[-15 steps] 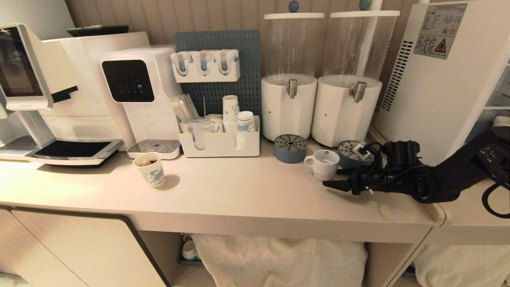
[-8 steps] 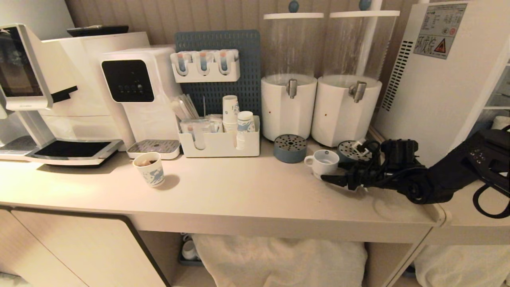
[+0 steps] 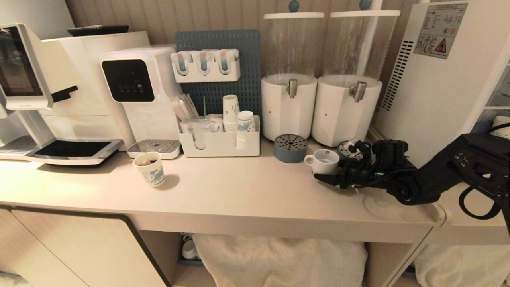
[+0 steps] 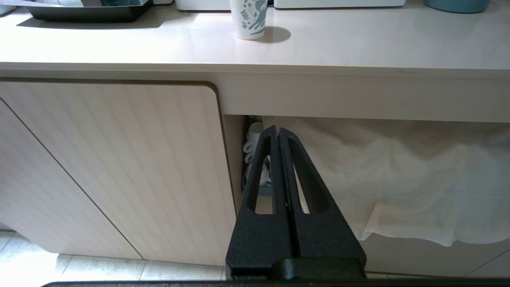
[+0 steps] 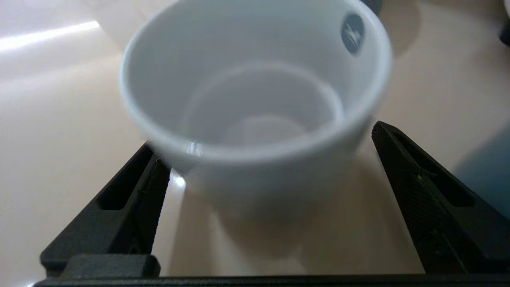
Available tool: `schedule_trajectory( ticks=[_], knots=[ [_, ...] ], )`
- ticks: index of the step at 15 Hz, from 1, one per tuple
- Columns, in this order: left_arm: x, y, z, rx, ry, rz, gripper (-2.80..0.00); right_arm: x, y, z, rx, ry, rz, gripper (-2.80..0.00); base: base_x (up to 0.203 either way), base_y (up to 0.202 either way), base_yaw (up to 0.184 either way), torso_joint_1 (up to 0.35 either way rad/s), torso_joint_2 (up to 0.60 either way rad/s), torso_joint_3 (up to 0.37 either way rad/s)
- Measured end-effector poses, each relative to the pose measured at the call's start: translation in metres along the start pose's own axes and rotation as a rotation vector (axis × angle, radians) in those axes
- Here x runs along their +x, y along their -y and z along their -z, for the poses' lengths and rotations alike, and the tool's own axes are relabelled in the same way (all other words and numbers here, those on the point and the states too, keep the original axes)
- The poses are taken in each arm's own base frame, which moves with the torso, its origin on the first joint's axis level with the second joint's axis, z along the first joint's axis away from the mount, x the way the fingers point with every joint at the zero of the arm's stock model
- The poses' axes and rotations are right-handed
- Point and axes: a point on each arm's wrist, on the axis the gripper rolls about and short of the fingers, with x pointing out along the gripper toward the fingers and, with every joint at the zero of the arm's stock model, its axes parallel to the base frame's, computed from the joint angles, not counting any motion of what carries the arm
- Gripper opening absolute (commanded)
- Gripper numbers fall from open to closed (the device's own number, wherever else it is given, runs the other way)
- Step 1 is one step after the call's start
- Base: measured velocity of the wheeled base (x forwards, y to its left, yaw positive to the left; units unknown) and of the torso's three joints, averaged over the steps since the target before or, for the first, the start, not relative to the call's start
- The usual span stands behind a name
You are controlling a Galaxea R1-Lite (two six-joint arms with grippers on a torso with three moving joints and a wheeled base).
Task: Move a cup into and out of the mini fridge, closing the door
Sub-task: Put the ceramic cup in the freezer
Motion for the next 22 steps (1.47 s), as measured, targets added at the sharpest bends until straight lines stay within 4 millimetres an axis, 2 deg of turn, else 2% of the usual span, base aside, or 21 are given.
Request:
schedule_trajectory(
  ticks=[9,22],
  knots=[
    [0.0,0.0,0.0,0.0,0.0,0.0,-2.8,0.016,0.009,0.003,-0.02,0.006,0.039,0.0,0.0,0.0,0.0,0.0,0.0,0.0],
    [0.0,0.0,0.0,0.0,0.0,0.0,-2.8,0.016,0.011,-0.003,-0.003,0.022,0.049,0.0,0.0,0.0,0.0,0.0,0.0,0.0]
  ],
)
